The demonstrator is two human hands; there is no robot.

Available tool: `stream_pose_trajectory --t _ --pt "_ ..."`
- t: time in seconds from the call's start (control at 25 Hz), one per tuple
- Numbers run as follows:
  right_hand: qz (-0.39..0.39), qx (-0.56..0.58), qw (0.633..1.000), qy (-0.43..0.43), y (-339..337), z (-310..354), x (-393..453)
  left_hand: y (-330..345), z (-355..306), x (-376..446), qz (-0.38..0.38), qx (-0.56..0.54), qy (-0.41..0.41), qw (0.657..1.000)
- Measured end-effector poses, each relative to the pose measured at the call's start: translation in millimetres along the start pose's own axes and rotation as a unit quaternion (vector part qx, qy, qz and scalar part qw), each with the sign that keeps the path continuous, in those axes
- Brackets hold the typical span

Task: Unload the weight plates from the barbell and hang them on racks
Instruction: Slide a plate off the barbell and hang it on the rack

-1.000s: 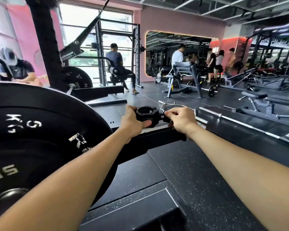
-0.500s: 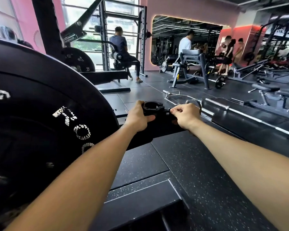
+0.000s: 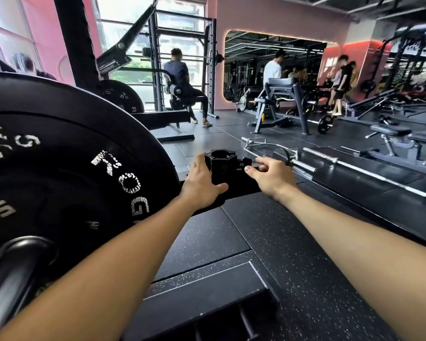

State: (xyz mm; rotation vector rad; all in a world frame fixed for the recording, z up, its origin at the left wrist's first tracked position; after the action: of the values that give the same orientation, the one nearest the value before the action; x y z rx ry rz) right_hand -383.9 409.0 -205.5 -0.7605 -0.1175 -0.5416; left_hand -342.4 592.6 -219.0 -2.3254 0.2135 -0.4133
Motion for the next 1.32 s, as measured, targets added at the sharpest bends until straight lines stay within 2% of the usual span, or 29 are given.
stream_pose_trajectory --t 0.24,0.56,0.72,0.84,1.04,1.16,1.32 --pt "0.083 -0.01 0.996 -0.022 2 25 -78 -33 -7 -76 0.052 0.038 -0.003 0.998" --pt "0.147 -0.014 0.987 -0.069 -14 69 -188 -123 13 -195 0.001 0.061 -0.035 0.998" --pt "0.161 -0.003 0.982 -0.096 -10 107 -222 -174 31 -240 -0.051 0.046 -0.067 0.995" --pt "0.174 0.019 0.979 -0.104 0 134 -235 -211 46 -257 -0.098 0.047 -0.093 0.99" --pt "0.2 0.044 0.972 -0.114 37 166 -244 -264 81 -264 -0.19 0.115 -0.152 0.963" --pt "0.207 0.059 0.97 -0.113 57 175 -239 -267 115 -266 -0.183 0.14 -0.218 0.948" --pt "0.2 0.062 0.971 -0.115 88 188 -225 -262 158 -261 -0.174 0.082 -0.235 0.953"
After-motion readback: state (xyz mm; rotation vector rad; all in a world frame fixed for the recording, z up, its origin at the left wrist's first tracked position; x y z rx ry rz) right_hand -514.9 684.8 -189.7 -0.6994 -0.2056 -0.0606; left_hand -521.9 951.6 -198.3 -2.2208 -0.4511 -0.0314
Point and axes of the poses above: each hand's wrist, its own x-axis towards the middle knuckle, its own y-axis out of the palm, z = x × y, the point moved 8 cm from there along x, towards the middle knuckle, and after that the axes turned 3 degrees about x, right-handed, at the moved point
